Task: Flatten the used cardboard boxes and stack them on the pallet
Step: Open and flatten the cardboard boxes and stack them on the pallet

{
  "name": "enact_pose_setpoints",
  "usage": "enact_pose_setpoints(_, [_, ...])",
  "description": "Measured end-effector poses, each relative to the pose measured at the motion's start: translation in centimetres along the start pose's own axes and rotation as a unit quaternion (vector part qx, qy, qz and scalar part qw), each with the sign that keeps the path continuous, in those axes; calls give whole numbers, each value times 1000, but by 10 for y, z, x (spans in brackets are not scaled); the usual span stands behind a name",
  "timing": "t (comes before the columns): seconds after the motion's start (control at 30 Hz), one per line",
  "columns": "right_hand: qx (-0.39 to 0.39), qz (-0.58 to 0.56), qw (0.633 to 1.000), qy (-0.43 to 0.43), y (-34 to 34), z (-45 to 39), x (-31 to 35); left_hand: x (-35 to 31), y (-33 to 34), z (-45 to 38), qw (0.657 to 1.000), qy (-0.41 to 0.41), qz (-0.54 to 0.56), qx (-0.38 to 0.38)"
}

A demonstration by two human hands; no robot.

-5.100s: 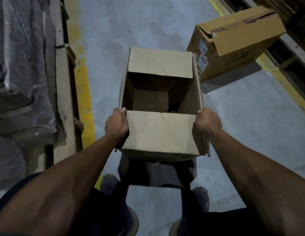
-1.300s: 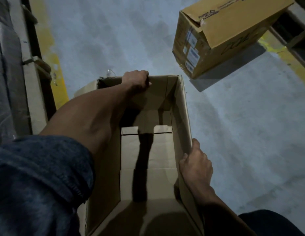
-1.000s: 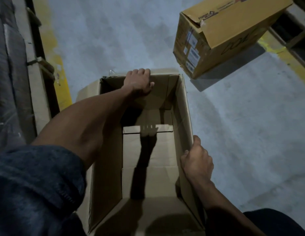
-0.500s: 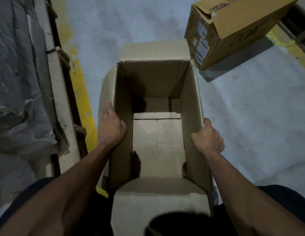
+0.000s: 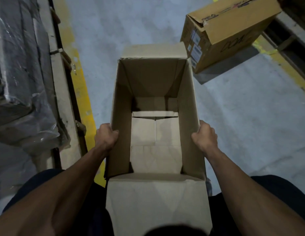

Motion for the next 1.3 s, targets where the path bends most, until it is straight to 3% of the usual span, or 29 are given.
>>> enact_pose_setpoints(0.33, [-53,-78,994,-46,-68,57,27,-49,-65,51,994,92,28,-53])
enact_pose_setpoints(0.5, [-88,-138,985,-46,-85,73,22,-92,-85,88,974,182,-42,-131])
enact_pose_setpoints(0.63, [-96,-169,980,-51,-90,74,19,-138,-59,121,919,293,-207,-165])
enact_pose_setpoints(0.73, [-93,-173,978,-68,-94,73,22,-150,6,115,897,333,-289,-36])
enact_pose_setpoints(0.8, [-92,-171,978,-77,-97,72,25,-139,57,101,907,283,-287,120])
enact_pose_setpoints(0.9, [-88,-169,977,-92,-102,70,29,-117,125,86,878,212,-321,285])
enact_pose_setpoints(1.2, [-82,-192,971,-120,-114,61,27,-87,211,33,830,185,-380,363])
enact_pose_setpoints(1.3, [-74,-203,969,-116,-117,58,28,-82,225,28,836,177,-367,368])
Point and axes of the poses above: each hand's wrist, its own z-axis away from the middle knuckle, its own y-axis out of the palm, x = y × z, the point moved 8 cm from there along -z, towards the middle knuckle, and after that the axes turned 6 degrees about x, right-handed, at the moved point
